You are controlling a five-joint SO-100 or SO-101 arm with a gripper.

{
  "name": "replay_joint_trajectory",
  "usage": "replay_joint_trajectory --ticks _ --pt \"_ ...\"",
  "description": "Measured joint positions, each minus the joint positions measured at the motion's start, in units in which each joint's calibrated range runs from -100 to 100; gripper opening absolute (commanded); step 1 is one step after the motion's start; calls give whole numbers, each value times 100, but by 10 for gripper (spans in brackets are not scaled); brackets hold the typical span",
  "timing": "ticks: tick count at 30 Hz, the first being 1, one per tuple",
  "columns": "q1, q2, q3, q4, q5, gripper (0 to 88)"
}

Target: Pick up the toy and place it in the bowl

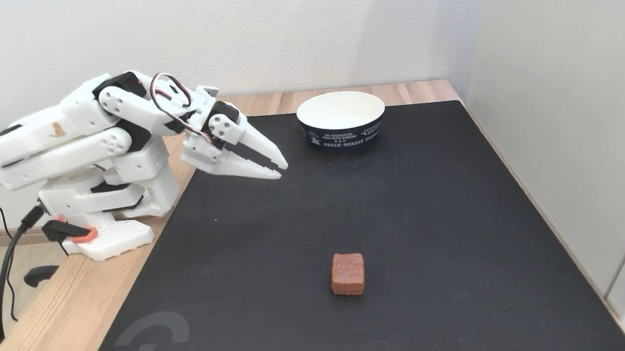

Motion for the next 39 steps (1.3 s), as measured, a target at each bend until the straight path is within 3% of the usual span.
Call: replay_joint_trajectory --ticks 7,33,34,38,39 --pt "0 -8 0 0 -268 26" --pt "0 -8 0 0 -273 33" --pt "0 -8 0 0 -273 51" --pt "0 -8 0 0 -273 360" --pt "0 -8 0 0 -273 484"
